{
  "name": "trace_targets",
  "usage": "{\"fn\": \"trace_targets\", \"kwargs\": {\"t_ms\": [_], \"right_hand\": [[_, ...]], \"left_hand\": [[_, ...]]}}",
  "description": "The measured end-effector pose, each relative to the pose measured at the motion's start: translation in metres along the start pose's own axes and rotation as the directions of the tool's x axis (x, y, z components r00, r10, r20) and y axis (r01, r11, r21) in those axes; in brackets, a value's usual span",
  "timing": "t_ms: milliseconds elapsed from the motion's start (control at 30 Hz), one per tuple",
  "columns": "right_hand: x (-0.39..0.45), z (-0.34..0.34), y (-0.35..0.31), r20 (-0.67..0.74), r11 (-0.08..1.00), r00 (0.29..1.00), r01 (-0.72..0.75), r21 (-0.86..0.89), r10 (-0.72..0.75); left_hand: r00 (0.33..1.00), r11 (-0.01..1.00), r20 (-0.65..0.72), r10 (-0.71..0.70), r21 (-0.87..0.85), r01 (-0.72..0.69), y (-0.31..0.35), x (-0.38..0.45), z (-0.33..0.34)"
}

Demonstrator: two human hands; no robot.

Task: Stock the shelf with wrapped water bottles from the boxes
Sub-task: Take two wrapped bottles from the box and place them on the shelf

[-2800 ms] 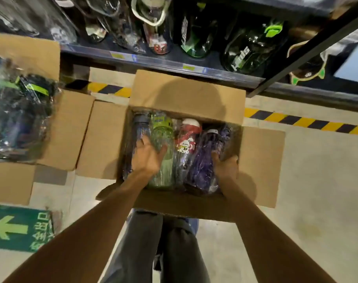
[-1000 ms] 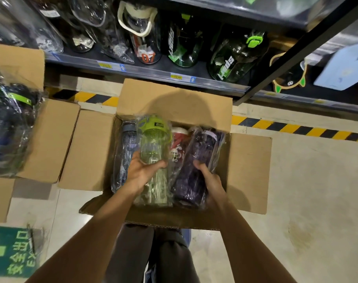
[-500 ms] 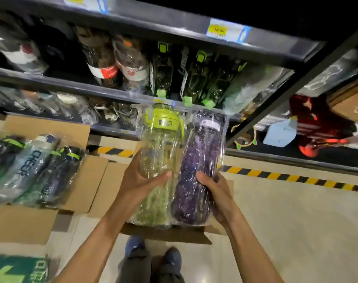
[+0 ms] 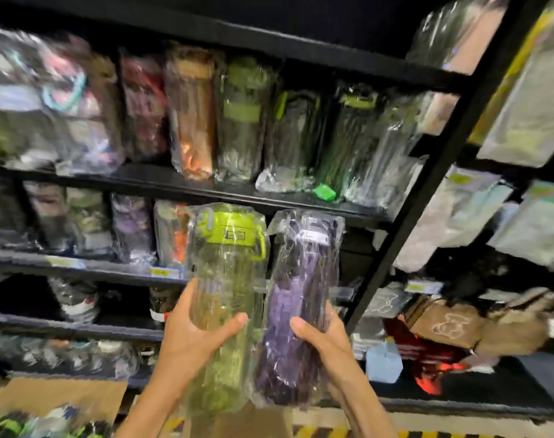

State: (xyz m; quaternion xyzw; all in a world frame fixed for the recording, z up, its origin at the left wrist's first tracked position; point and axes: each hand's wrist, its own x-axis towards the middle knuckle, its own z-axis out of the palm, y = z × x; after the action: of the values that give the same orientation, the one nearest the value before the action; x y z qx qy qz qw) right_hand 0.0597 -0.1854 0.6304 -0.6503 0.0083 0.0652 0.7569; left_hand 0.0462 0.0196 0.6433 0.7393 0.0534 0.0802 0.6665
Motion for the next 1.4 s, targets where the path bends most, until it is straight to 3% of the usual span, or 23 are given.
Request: {"fn": "trace_targets", "kwargs": {"t_ms": [333, 600, 1033, 1267, 1400], "right_hand": [[0.015, 0.017, -0.136, -0.052, 0.963, 0.962, 0.267, -0.028, -0.268], [0.036, 0.015, -0.221, -0.109, 0.926, 0.920, 0.371, -0.073, -0.377], [0.091, -0.015, -0.374, -0.037, 0.791, 0.810, 0.562, -0.242, -0.586], [0.164, -0.035, -0.448, -0.109, 0.760, 0.763, 0.600, -0.249, -0.637], [0.220, -0.051, -0.465, -0.165, 0.753, 0.745, 0.588, -0.294, -0.646]], "left_hand": [[0.966, 0.962, 0.034, 0.254, 0.095, -0.257, 0.141, 0.039, -0.012], [0.878, 0.877, 0.097, 0.469, 0.066, -0.476, 0.228, 0.073, -0.008], [0.793, 0.788, 0.026, 0.609, 0.087, -0.609, 0.317, 0.145, 0.016], [0.790, 0.791, -0.034, 0.612, 0.046, -0.611, 0.352, 0.184, 0.038], [0.757, 0.757, -0.036, 0.653, 0.049, -0.651, 0.371, 0.200, 0.051]]}}
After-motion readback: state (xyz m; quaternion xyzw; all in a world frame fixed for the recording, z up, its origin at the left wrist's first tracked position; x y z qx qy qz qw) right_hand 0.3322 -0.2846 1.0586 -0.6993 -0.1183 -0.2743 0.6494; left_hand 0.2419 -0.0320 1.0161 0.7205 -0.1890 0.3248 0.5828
